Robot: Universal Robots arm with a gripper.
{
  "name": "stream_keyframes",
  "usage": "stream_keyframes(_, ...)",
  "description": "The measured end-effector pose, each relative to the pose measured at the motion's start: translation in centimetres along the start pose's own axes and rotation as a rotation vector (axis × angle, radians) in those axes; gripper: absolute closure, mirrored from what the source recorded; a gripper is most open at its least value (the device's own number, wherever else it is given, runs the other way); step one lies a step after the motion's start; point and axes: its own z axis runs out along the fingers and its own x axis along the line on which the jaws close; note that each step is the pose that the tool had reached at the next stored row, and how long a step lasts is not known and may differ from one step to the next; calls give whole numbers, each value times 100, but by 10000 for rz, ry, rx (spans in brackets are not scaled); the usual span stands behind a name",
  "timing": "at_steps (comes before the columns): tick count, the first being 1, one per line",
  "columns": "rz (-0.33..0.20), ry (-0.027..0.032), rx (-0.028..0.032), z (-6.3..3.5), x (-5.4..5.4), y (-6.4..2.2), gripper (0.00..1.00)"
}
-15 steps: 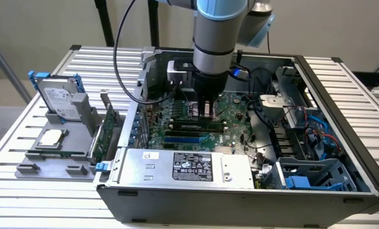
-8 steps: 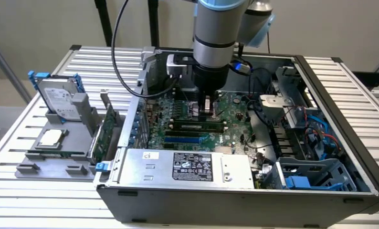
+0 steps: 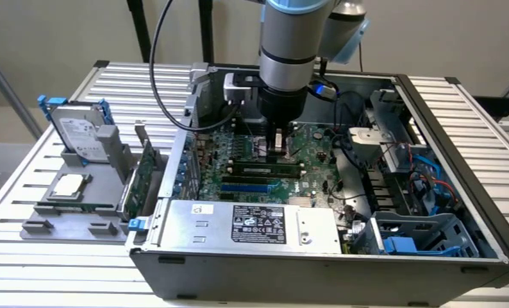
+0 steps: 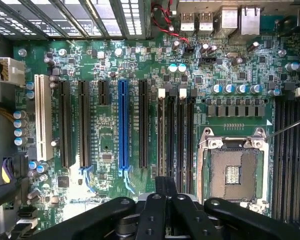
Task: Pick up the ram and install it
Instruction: 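Press down the ram until it locks into place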
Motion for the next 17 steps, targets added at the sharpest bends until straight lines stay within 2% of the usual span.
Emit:
stream_keyframes(11,1,2,-1,3,0,1,100)
stream_keyframes(17,0,-1,0,57,0,2,100)
